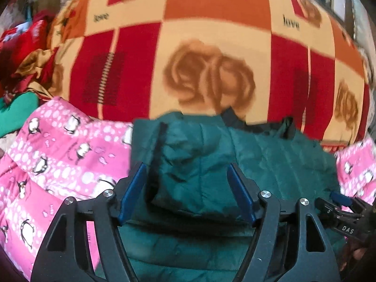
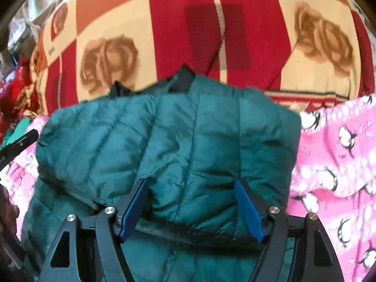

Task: Fold large clothes

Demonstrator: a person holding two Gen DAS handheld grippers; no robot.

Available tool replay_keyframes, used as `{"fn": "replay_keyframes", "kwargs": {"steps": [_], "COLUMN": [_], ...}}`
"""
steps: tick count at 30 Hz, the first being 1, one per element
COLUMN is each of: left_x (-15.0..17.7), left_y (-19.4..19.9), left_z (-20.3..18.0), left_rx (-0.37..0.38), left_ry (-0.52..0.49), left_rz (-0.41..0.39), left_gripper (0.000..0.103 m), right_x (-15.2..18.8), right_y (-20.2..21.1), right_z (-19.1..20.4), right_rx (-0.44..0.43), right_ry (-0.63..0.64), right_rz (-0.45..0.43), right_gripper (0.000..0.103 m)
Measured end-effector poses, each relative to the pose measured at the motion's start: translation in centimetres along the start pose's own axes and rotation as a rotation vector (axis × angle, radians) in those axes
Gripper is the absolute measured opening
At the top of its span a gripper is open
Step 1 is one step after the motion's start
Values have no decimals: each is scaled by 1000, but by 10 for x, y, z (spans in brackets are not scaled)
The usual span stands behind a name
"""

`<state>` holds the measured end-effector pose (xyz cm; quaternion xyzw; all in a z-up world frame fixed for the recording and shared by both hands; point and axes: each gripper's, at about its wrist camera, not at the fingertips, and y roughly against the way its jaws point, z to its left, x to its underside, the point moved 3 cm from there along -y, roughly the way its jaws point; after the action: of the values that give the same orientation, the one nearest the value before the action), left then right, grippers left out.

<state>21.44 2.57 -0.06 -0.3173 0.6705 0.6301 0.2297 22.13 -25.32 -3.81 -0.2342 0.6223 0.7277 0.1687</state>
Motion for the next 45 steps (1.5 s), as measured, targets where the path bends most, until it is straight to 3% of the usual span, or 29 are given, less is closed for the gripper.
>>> {"fn": "replay_keyframes", "kwargs": {"steps": [5,8,12,17,20,24,30,34,39,45], "left_x": [14,16,15,13,13,15,17,17,18,19], "left_y": [-38,-45,-51,-58,-63,-67,-68,-68,-70,-67], "left_z": [-5,1,1,-2,-3,-4,-4,-4,-6,-6], "left_rx": [-47,-43,-54,-74,-84,-85,-86,-88,-95,-92], "left_ry": [-25,17,17,2,-17,-19,-22,-22,-26,-25], "left_rz": [95,99,99,102,102,98,95,93,85,75], "left_gripper": [72,72,73,75,77,79,79,79,81,84], "right_x": [7,-1,-25,-42,-39,-36,-36,-24,-6,-7], "right_y": [-15,-1,24,-1,-28,-42,-5,23,2,-11], "right_z": [0,-1,-2,18,28,25,15,1,-19,-13], "right_rx": [8,-7,-57,-56,-9,7,-17,25,32,51], "right_ry": [20,14,-39,7,41,34,19,19,-16,3], "right_rz": [5,6,-93,-55,1,-2,-21,-64,-8,5], "right_gripper": [74,74,74,74,75,76,76,76,76,81]}}
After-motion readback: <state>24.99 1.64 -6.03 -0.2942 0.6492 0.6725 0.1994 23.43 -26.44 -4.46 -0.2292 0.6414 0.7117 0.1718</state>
